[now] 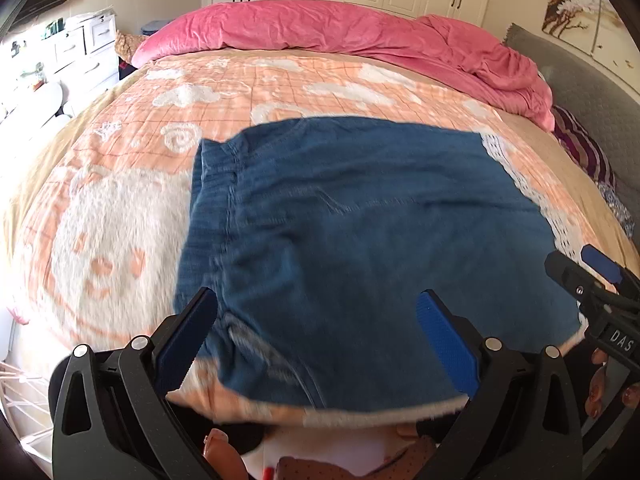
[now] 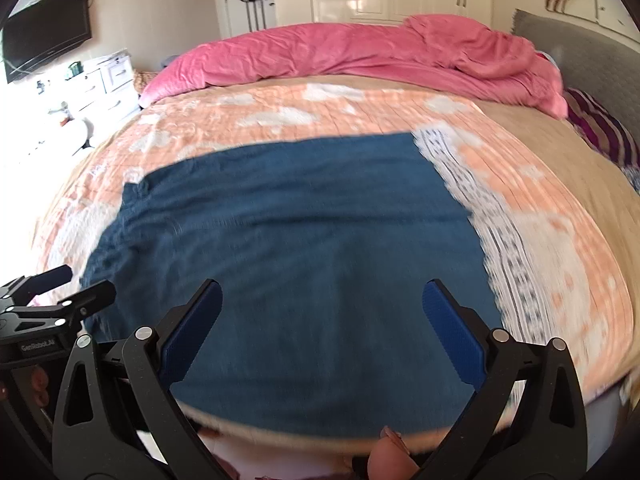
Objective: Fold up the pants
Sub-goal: 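Close the left tool on the elastic waistband while the right tool grips the denim beside it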
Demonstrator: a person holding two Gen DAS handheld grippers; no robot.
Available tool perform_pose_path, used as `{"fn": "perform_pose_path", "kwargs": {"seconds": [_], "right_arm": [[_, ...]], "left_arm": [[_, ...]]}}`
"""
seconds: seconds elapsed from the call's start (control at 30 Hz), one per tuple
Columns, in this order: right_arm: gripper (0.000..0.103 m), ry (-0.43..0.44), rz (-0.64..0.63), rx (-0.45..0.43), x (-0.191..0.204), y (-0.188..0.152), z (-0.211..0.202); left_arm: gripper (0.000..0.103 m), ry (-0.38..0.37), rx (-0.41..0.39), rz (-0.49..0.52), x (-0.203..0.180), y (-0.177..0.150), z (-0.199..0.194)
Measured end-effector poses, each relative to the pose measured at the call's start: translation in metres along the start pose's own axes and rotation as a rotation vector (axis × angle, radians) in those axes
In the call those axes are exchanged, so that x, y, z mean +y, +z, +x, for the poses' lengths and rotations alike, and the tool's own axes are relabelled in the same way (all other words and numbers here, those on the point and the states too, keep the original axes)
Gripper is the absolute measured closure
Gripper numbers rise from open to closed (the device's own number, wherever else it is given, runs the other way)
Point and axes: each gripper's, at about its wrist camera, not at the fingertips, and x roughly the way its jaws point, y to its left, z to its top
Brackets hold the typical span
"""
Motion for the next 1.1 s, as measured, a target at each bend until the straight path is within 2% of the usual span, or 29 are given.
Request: {"fn": "perform_pose_path", "kwargs": {"seconds": [0.3,0.37,0.43,0.53,0.67,0.73,0.87,0.97,1.1], "right_arm": [[0.008,0.044,-0.127,0.032,0.026,0.058,0.058],[0.008,0.086,-0.149,0.066,0.033,0.072,0.08],[0.008,0.144,-0.156,0.132,0.038,0.087,0.107],[0.008,0.247,-0.172,0.187,0.046,0.107,0.14],[0.008,0.285,-0.225,0.204,0.061,0.13,0.173],[0.008,0.296,-0.251,0.211,0.068,0.143,0.19],[0.008,0.305,-0.332,0.253,0.083,0.159,0.219],[0.008,0.302,-0.409,0.27,0.098,0.163,0.236],[0.008,0.308,-0.536,0.297,0.117,0.16,0.251]], "left_arm": [[0.004,0.049,-0.01,-0.055,0.042,0.06,0.037],[0.004,0.067,-0.007,-0.067,0.058,0.078,0.048],[0.004,0.054,0.006,-0.068,0.073,0.095,0.062],[0.004,0.034,0.038,-0.051,0.09,0.112,0.081],[0.004,0.016,0.076,0.004,0.102,0.119,0.105],[0.004,0.01,0.067,0.032,0.103,0.119,0.109],[0.004,0.051,0.058,0.084,0.1,0.12,0.117],[0.004,0.065,0.065,0.071,0.104,0.122,0.124],[0.004,0.045,0.087,0.06,0.106,0.126,0.134]]}}
